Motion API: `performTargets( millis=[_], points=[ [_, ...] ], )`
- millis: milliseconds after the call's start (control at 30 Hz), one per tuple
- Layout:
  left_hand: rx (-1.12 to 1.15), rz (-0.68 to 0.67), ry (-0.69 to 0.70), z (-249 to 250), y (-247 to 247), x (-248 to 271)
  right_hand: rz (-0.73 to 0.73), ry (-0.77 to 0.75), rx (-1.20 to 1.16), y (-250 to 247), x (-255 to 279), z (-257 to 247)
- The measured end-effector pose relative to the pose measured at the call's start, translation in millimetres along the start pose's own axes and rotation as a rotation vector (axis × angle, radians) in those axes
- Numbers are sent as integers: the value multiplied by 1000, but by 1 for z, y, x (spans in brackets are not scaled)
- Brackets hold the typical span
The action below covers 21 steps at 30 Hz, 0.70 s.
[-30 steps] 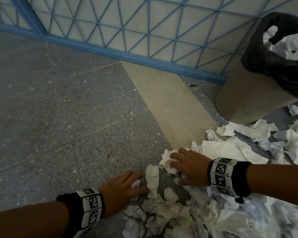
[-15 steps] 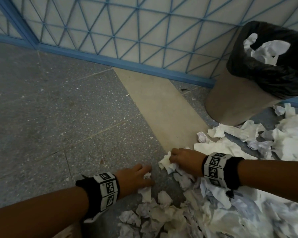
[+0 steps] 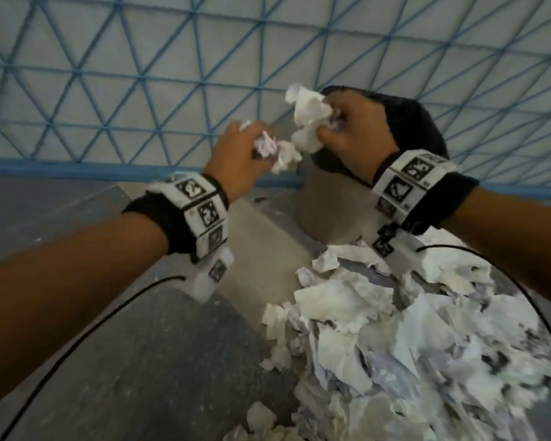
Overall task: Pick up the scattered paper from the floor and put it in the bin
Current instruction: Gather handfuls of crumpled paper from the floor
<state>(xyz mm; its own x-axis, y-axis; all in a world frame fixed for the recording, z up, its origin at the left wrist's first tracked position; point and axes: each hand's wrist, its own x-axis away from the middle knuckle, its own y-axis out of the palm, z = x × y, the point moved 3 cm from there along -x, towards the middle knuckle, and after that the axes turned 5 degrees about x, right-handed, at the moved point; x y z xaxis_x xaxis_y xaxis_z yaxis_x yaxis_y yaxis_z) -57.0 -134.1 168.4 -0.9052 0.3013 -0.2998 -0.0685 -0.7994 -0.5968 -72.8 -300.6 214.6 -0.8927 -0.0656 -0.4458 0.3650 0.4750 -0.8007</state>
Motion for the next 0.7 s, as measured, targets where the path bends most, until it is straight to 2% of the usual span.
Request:
performTargets(
  millis=[67,100,133,167,200,267,300,333,367,433,500,533,600,700],
  points=[
    [59,132,46,33,1,-39,146,104,66,-27,-18,21],
    [77,165,60,48,7,-56,167,140,110,-35,-24,32],
    [98,170,59,60,16,-69,131,179,167,-40,-28,43],
    [115,138,31,68,29,-81,34,232,223,-41,-30,54],
    [111,72,-2,75,43,-88,-109,299,261,-39,-30,66],
    [-15,-152,-47,79,78,-92,-363,402,262,-33,-23,84],
    [-82,-275,-51,78,95,-91,-392,417,238,-33,-18,90],
    [-132,-371,-57,74,107,-87,-360,433,211,-35,-10,93],
    [-179,-409,-70,70,115,-83,-290,437,199,-38,-1,94],
    [-278,-381,-43,62,115,-76,-101,364,254,-45,27,88],
    [-278,-289,51,54,105,-69,47,154,312,-42,62,73],
    [-233,-237,123,52,95,-64,59,63,316,-36,83,64],
    [-88,-145,269,45,79,-49,-92,-69,319,-12,131,44],
    [26,-60,395,25,62,0,-490,-376,283,30,205,16]
  ],
)
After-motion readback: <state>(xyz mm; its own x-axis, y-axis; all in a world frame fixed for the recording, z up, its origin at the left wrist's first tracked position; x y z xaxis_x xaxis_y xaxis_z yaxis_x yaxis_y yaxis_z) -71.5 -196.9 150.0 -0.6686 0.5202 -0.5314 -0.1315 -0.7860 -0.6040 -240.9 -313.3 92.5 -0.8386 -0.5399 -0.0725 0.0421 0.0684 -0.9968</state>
